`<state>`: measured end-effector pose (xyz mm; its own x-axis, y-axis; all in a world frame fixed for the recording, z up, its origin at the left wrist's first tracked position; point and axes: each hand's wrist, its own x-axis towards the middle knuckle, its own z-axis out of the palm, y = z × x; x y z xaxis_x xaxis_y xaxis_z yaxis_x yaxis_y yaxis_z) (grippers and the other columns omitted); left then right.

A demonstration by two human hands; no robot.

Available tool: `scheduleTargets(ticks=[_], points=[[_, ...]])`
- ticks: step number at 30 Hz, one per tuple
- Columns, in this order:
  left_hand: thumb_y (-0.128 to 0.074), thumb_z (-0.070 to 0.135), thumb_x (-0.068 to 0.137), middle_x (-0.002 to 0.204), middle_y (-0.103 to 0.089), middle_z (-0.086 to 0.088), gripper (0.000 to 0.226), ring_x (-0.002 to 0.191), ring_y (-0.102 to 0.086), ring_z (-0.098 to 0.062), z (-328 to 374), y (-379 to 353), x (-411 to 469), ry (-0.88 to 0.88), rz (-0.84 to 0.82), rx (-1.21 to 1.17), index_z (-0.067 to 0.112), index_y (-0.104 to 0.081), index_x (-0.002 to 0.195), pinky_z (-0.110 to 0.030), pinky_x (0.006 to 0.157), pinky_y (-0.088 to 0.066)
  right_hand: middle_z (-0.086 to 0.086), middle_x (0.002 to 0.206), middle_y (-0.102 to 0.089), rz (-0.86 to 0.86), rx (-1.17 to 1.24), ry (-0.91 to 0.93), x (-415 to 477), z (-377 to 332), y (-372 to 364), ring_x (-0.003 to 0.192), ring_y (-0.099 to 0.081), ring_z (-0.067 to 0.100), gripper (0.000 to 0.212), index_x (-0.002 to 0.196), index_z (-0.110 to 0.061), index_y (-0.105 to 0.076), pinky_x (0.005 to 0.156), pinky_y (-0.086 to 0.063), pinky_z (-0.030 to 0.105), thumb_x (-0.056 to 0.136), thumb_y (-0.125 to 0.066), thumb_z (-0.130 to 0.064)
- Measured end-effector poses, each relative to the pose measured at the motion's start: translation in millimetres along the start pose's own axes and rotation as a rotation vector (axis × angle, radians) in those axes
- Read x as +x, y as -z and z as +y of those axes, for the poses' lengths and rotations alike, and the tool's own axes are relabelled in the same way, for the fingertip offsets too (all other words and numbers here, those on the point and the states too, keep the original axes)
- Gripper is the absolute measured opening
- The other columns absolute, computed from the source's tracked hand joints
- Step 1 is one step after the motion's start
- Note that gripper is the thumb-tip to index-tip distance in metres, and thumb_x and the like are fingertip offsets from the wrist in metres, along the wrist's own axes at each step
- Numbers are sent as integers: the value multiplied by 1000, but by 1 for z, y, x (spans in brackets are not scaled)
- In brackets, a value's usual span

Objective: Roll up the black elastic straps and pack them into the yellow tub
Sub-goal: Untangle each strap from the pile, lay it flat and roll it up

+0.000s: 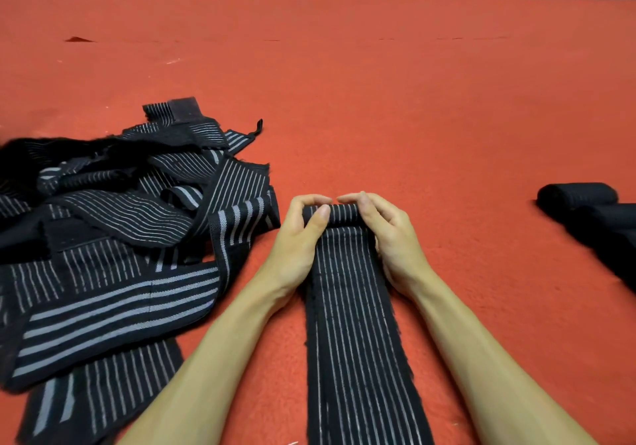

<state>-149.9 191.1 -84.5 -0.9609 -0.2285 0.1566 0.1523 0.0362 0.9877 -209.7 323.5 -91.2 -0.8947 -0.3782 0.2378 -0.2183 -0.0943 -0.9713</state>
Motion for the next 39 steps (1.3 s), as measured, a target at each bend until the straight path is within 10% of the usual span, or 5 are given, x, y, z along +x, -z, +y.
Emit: scheduleTargets(ticks=[12,26,39], points=[[-45,13,85,128,-46,-5,49,120,-47,-14,-12,3,3,-134,-86,198,28,-44,131,-36,109,-38,-8,90,-63,34,-87,-79,1,5,-1,84,-58,5,4,94,-19,-60,79,-46,27,96,-59,-22],[-44,29,99,101,-59,3,26,85,-59,3,-6,-6,1,49,-80,-25,17,-43,122,-18,79,-47,12,99,-42,-2,28,-26,-5,0,-4,80,-44,19,22,93,-25,-42,67,-40,25,72,-45,-18],[-46,-8,93,107,-60,-1,39,93,-58,-6,3,2,-3,-39,-21,-53,21,-51,120,-21,85,-49,1,113,-62,48,-116,-96,-2,2,-8,101,-60,6,36,101,-32,-55,88,-47,26,85,-54,-64]])
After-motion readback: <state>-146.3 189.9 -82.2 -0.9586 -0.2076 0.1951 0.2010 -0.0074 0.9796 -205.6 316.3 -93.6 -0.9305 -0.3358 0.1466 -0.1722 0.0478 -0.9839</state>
